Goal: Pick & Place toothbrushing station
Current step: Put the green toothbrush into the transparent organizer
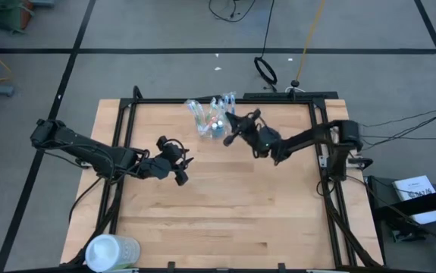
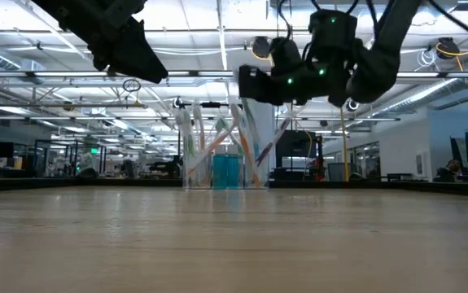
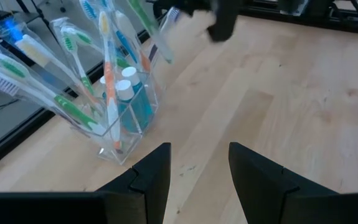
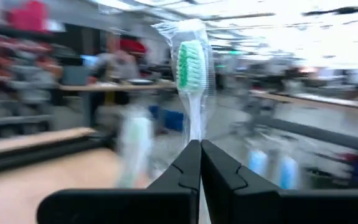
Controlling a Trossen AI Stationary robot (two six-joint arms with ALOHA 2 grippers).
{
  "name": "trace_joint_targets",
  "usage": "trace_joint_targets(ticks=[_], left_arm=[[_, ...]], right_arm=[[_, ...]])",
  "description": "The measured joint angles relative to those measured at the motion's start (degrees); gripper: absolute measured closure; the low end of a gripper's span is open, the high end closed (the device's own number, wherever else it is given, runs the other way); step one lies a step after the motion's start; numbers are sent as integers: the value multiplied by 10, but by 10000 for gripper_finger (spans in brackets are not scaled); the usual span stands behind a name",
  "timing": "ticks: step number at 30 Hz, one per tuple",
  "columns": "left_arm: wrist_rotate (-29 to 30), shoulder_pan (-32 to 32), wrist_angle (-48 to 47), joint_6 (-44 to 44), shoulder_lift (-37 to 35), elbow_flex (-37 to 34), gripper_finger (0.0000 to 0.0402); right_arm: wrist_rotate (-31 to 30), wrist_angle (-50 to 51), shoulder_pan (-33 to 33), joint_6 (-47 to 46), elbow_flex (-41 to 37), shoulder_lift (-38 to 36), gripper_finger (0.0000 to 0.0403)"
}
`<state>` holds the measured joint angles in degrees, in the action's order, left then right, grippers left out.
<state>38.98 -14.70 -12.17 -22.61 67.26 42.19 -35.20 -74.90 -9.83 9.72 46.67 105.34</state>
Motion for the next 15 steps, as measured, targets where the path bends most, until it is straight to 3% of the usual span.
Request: trace_joint_targets(ticks=[2, 7, 15], left_arm=[[0, 0, 1, 0, 0, 0, 233], [0, 0, 1, 3, 0, 0, 233], [-1, 0, 0, 1, 0, 0, 233]], right_arm=[[-41, -44, 2, 43, 10, 33, 403], [-25, -120, -16, 120, 44, 84, 403], [-33, 28, -43, 65, 73, 88, 403]])
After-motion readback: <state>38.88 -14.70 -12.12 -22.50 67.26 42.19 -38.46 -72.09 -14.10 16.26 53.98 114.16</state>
